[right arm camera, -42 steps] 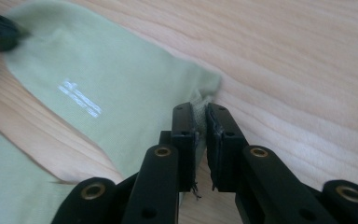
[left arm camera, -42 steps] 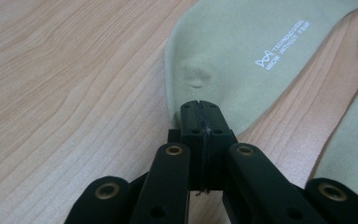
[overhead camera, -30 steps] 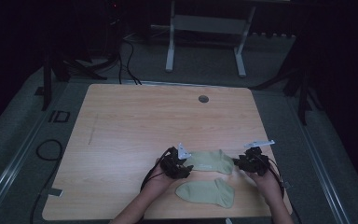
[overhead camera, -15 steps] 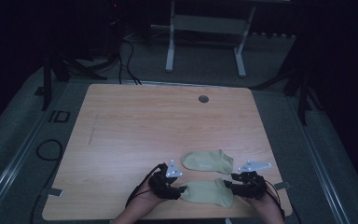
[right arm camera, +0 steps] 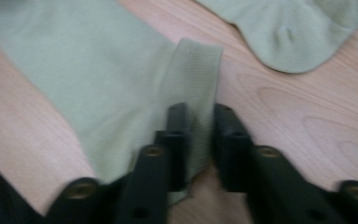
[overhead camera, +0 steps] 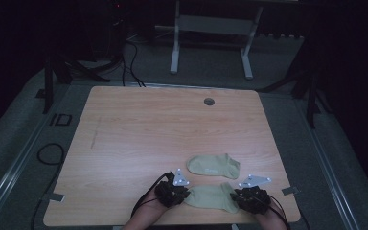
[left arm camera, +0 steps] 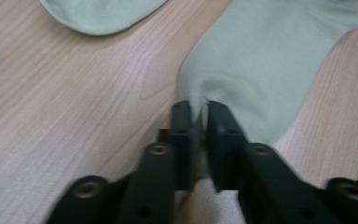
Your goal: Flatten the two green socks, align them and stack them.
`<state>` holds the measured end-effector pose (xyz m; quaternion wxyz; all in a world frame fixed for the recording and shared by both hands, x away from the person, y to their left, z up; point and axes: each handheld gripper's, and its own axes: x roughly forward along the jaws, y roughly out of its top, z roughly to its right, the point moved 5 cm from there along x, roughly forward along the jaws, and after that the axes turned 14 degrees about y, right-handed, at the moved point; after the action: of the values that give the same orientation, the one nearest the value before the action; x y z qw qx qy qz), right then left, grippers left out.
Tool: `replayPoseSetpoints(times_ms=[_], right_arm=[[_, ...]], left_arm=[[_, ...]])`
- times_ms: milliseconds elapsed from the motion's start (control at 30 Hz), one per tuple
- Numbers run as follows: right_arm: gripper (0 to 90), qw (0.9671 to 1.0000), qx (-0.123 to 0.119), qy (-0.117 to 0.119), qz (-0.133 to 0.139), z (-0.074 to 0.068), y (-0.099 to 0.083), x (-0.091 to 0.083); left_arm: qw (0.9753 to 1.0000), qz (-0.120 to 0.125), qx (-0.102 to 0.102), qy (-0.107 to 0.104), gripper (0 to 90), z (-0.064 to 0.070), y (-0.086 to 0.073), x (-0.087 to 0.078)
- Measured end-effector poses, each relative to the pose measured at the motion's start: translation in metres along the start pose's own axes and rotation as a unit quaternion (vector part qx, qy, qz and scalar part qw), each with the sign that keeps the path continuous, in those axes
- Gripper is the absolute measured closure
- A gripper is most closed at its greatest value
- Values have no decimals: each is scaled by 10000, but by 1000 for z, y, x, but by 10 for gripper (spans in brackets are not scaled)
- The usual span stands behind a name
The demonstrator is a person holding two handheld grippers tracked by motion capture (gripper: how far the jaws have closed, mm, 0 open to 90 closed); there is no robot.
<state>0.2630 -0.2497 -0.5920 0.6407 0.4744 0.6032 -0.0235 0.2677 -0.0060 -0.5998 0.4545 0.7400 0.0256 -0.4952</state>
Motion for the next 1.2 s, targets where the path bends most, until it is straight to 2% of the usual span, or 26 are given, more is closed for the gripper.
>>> replayPoseSetpoints(times_ms=[133,267,333,433,567,667,700,733,767,833,867,1000,1033,1200], right_arm=[[832,10000,-49,18,-44,-3,2,-1],[833,9997,-63,59,216,-2,11,-15],[833,9992,-61,-5,387,2,19,-27],[833,9986,-85,-127,500,10,30,-38],[833,9979,0,-198,614,26,45,-43],[833,9974,74,-208,682,40,57,-39],[833,9974,74,-208,682,40,57,-39],[832,9974,82,-207,691,43,59,-37],[832,9976,208,-188,632,55,64,-30],[832,9978,300,-169,558,64,68,-23],[832,9981,295,-206,498,68,69,-20],[830,9986,365,-194,333,82,72,-9],[830,9984,454,-144,304,85,72,-6],[819,9986,472,-215,117,93,68,4]], left_arm=[[10000,-11,0,-42,871,1,2,-2],[9999,88,95,-5,872,-2,15,-10],[9998,164,54,27,872,-6,24,-15],[9995,259,64,172,872,-16,40,-20],[9992,267,20,300,872,-32,59,-17],[9988,265,40,422,872,-42,70,-13],[9988,265,40,422,872,-42,70,-13],[9988,261,-37,420,872,-50,76,-7],[9988,223,-63,423,871,-53,77,-4],[9991,147,-81,388,871,-56,78,4],[9989,111,-49,446,871,-57,78,8],[9991,-3,-133,395,869,-61,77,24],[9991,-8,-157,383,869,-60,76,27],[9990,-99,-167,407,865,-60,72,42]])
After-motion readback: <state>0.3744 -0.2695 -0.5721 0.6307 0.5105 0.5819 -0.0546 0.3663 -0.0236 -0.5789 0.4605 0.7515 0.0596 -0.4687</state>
